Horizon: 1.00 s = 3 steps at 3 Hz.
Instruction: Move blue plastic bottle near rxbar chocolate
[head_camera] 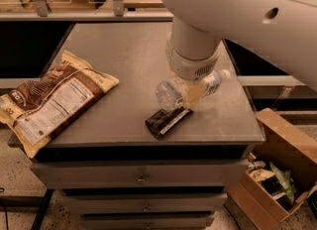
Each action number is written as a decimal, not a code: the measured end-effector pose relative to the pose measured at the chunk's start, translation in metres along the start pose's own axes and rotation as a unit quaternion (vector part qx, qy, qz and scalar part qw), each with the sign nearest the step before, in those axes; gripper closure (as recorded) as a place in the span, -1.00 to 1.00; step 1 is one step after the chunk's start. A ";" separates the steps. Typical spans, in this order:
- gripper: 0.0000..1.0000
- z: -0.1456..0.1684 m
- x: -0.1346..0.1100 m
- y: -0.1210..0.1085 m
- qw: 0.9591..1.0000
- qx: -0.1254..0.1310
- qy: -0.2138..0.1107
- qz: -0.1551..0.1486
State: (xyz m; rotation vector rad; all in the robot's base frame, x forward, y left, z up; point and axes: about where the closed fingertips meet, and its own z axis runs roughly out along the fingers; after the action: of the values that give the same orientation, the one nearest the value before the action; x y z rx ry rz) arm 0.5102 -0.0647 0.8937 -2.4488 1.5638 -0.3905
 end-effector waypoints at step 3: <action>0.66 0.003 -0.079 -0.011 0.995 0.026 -0.033 -0.089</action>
Offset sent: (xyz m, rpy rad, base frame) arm -0.0253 0.0831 -0.0079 0.0405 -0.0321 0.2223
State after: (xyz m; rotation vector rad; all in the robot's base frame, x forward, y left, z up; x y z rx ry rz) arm 0.4892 0.0117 0.8855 -2.5418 1.2984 -0.3713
